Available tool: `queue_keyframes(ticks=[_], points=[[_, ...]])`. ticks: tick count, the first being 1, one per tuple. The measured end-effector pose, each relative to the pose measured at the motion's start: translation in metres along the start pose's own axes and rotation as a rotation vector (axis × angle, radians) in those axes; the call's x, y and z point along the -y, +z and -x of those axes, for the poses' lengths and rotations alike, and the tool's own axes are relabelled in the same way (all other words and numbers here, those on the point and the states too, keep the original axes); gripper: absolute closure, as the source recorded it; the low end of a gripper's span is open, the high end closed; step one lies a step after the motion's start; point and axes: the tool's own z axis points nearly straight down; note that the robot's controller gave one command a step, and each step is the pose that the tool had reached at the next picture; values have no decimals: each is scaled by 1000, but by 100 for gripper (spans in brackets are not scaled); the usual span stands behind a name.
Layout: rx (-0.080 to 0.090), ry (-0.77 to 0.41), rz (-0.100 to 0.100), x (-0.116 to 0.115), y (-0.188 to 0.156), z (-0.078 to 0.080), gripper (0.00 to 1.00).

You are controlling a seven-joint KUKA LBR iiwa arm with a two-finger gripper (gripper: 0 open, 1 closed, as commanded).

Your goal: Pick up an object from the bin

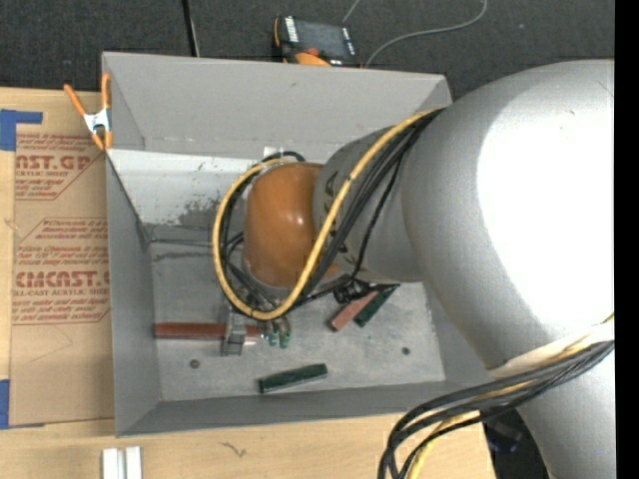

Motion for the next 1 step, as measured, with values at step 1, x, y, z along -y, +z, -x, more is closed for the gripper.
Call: queue_keyframes(ticks=[1], points=[[9, -38, 4, -13, -166, 3, 100]])
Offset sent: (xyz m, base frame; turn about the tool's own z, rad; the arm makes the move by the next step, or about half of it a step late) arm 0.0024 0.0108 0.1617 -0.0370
